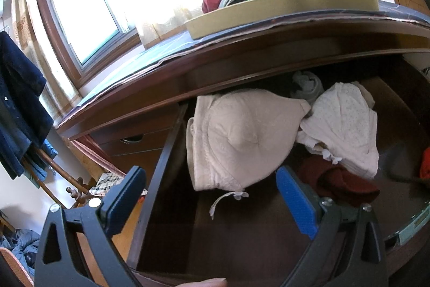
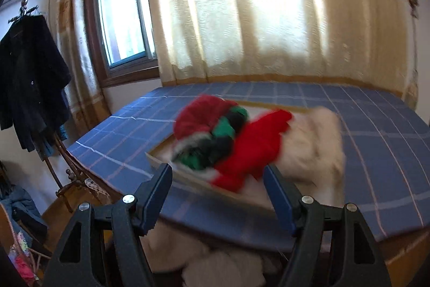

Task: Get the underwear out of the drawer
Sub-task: 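Reach the right gripper into the drawer onto the white dotted underwear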

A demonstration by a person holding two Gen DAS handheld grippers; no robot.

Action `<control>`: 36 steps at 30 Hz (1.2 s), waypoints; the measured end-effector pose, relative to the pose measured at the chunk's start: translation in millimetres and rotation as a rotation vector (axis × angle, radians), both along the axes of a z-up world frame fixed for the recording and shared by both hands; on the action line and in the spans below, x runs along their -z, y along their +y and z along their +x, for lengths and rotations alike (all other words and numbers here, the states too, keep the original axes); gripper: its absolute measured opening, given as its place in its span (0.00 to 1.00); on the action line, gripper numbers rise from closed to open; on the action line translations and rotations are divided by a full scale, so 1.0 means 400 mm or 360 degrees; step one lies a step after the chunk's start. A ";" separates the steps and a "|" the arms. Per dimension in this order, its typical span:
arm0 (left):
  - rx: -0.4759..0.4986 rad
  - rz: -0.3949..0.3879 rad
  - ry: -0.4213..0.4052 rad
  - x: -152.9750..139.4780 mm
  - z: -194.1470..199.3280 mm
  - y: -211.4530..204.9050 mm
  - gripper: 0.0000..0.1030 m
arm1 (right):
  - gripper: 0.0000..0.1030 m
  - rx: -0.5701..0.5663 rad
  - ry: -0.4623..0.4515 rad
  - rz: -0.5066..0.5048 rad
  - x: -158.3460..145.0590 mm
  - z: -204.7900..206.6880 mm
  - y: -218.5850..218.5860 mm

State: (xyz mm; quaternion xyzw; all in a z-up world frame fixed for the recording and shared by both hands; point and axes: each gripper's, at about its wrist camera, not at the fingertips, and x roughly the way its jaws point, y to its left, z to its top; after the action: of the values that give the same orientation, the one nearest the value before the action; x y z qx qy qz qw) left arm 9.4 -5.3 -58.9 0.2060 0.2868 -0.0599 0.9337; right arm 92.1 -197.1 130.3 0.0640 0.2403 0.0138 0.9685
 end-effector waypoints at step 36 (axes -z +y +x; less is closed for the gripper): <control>0.0004 -0.0006 -0.0027 -0.004 -0.005 0.000 0.97 | 0.70 0.0305 0.1026 0.0989 0.479 0.033 -0.093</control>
State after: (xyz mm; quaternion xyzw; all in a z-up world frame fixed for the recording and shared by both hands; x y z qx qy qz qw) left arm 7.2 -5.4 -57.5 0.2049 0.2785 -0.0598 0.9364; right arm 105.3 -234.5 -61.5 0.3744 0.5069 -0.0252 0.7760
